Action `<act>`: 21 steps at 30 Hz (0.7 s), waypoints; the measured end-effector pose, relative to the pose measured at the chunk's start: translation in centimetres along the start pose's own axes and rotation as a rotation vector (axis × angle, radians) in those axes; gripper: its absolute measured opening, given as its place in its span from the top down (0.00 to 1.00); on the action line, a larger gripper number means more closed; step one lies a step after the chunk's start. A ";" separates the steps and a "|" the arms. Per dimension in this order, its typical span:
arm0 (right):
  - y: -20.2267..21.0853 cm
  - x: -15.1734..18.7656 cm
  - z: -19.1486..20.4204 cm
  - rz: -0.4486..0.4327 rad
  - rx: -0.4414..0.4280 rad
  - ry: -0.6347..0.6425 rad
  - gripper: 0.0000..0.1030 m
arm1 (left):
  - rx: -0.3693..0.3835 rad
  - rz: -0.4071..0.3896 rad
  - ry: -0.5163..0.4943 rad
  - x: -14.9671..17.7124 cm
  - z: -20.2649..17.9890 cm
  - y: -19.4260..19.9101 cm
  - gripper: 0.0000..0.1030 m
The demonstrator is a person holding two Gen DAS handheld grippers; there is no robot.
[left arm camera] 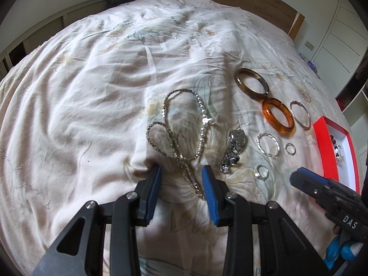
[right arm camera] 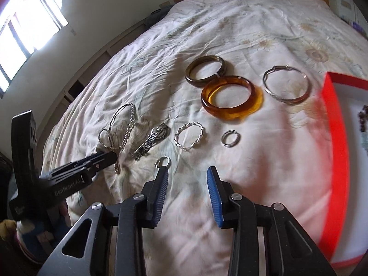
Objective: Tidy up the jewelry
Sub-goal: 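Grasp the silver chain necklace with the left gripper while the right grasps a small silver ring, then carry the necklace and ring into the red box and open both grippers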
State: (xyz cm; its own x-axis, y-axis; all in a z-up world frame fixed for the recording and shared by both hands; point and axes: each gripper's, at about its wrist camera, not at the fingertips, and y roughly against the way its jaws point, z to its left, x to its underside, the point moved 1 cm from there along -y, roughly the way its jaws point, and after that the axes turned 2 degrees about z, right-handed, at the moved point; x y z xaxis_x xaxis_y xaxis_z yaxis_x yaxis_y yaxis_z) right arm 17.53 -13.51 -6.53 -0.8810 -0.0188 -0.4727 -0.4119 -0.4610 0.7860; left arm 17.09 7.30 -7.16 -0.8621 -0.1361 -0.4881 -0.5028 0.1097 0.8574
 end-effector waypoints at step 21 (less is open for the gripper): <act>-5.4 -0.7 2.8 0.073 0.036 0.123 0.83 | 0.039 0.085 0.057 -1.3 1.6 -3.7 0.95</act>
State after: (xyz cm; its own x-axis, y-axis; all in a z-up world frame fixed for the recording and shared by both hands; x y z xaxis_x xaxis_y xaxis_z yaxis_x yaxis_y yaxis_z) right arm 19.70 -8.56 -9.33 -0.8746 -0.1606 -0.4575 -0.3579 -0.4228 0.8326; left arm 19.94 8.62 -9.98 -0.8972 -0.1802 -0.4031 -0.4312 0.1610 0.8878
